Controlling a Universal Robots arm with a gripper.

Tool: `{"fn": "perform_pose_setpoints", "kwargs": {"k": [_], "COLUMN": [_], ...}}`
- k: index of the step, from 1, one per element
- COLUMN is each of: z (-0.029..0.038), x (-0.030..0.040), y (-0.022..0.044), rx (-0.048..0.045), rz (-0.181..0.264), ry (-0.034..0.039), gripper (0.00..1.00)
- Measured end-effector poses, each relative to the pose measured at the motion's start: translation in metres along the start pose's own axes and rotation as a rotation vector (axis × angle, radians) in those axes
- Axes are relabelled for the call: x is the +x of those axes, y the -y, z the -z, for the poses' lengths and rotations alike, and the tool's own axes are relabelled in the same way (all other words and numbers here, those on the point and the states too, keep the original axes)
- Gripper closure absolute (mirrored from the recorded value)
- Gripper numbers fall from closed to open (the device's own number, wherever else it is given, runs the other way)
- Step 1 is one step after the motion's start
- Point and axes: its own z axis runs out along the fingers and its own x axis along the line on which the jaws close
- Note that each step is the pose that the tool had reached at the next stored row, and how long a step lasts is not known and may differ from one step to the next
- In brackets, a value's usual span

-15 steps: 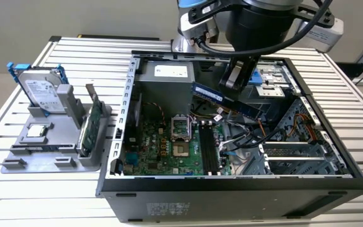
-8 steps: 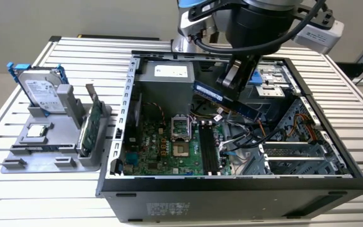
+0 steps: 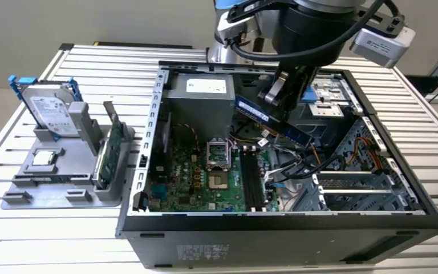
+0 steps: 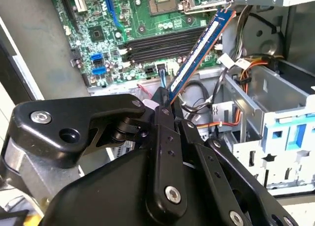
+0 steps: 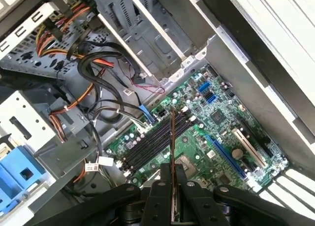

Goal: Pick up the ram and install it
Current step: 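Insert the ram into the slot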

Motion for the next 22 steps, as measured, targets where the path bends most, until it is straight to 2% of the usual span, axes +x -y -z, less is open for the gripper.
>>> {"fn": "perform_pose_setpoints", "kwargs": {"k": [1, 22], "z": [-0.0001, -0.0003], "x": [0.0, 0.0], "y": [0.0, 0.0], "rx": [0.0006, 0.0045], "rz": [-0.039, -0.295], "ry": [0.0003, 0.0023], "gripper": [1.0, 1.0]}}
